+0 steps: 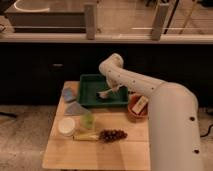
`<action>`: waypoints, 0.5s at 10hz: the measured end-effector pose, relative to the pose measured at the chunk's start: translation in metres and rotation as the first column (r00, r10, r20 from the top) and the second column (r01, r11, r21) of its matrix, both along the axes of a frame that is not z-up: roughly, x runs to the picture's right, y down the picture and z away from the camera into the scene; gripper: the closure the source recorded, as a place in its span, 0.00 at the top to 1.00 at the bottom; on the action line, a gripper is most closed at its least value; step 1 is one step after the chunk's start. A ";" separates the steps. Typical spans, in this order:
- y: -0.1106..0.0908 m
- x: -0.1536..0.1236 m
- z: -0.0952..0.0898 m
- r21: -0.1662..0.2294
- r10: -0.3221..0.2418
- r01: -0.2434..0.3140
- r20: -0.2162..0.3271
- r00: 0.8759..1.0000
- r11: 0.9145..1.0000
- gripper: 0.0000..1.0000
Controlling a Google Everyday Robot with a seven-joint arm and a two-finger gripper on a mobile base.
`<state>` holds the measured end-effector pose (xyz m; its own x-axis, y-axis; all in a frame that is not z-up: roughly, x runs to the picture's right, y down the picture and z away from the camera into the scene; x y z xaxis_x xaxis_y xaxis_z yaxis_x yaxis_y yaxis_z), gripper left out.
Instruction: Wipe tray with brush
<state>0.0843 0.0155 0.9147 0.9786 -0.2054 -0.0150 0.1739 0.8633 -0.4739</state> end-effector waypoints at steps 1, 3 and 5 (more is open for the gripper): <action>0.001 0.012 -0.002 0.000 0.006 -0.006 -0.009 1.000 1.000 0.00; -0.004 0.044 -0.004 0.014 0.025 -0.025 -0.050 0.998 1.000 0.00; -0.018 0.061 0.005 0.034 0.049 -0.046 -0.090 0.995 0.998 0.00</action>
